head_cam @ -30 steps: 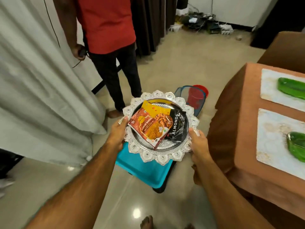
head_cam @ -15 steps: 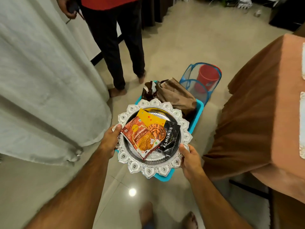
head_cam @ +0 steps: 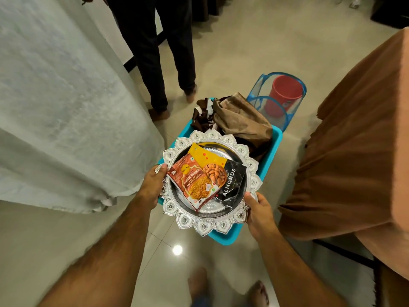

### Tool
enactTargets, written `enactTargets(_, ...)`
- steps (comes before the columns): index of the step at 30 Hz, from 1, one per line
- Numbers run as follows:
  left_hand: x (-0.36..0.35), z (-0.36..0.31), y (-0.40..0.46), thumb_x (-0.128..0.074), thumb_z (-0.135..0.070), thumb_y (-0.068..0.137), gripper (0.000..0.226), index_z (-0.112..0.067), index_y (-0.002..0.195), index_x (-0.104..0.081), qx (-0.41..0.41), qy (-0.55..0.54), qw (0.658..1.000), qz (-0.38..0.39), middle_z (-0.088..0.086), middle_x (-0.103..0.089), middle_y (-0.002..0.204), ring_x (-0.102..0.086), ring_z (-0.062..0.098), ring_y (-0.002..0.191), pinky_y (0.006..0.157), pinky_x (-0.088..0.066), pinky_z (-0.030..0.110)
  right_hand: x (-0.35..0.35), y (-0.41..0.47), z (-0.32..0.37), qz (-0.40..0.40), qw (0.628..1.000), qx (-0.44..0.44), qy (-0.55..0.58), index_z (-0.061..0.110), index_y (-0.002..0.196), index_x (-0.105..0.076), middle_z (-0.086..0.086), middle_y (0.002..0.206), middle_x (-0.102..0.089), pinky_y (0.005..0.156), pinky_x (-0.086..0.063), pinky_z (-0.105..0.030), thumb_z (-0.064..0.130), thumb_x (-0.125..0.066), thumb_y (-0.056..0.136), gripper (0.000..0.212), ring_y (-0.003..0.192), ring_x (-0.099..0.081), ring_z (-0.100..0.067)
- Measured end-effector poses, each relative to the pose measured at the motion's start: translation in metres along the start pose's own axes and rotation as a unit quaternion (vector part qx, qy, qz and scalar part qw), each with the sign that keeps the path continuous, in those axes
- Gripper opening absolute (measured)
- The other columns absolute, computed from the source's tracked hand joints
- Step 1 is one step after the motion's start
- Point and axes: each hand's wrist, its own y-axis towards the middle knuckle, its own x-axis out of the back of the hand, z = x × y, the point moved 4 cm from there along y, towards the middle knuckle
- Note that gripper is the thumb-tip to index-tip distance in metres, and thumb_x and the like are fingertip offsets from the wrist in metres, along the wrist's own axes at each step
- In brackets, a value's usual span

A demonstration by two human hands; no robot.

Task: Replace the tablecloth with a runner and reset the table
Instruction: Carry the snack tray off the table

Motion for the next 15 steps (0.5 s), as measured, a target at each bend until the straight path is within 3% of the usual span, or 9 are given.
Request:
enactTargets(3,-0.0005,0.0046,0.0008,-0.047,-0.03,0.103,0.017,-0.02,0.1,-0.061,0.009,-0.009,1.0,-0.002,0.002,-0.072,0.083,-0.068,0.021,0.075,0.073,-0.054,0.038,0.0024,0.0021,-0.0047,-0.009,1.0,0.006,-0.002,0.007,0.104,-0.06,-0.014,0.097,-0.07,0.072,-0.058,-0.044,0.005,-0.053,0.098,0.01,0.076,-0.069,-0.025)
enactTargets(6,0.0006,0.0097,0.0019,-0.047,-0.03,0.103,0.02,-0.016,0.11,-0.059,0.017,-0.005,1.0,0.004,0.006,-0.072,0.091,-0.068,0.024,0.081,0.081,-0.055,0.042,0.0038,0.0015,-0.0097,-0.014,1.0,0.0,0.004,0.007,0.104,-0.06,-0.015,0.097,-0.07,0.08,-0.055,-0.05,0.006,-0.053,0.098,0.01,0.077,-0.069,-0.026)
enactTargets(9,0.0021,0.0107,0.0046,-0.047,-0.031,0.103,0.023,-0.015,0.114,-0.058,0.02,-0.005,1.0,0.005,0.007,-0.072,0.092,-0.069,0.024,0.08,0.077,-0.055,0.04,0.0023,0.0055,-0.0112,-0.017,1.0,-0.001,0.005,0.007,0.106,-0.06,-0.017,0.102,-0.07,0.083,-0.055,-0.052,0.006,-0.054,0.097,0.011,0.082,-0.069,-0.029)
enactTargets(15,0.0055,0.0096,0.0073,-0.051,-0.033,0.101,0.017,-0.018,0.105,-0.06,0.031,0.027,0.999,-0.026,0.005,-0.071,0.088,-0.069,0.023,0.075,0.069,-0.056,0.035,-0.0051,0.01,-0.0092,-0.025,1.0,0.006,0.012,0.001,0.114,-0.058,-0.015,0.097,-0.071,0.071,-0.06,-0.041,0.004,-0.054,0.097,0.018,0.075,-0.071,-0.025)
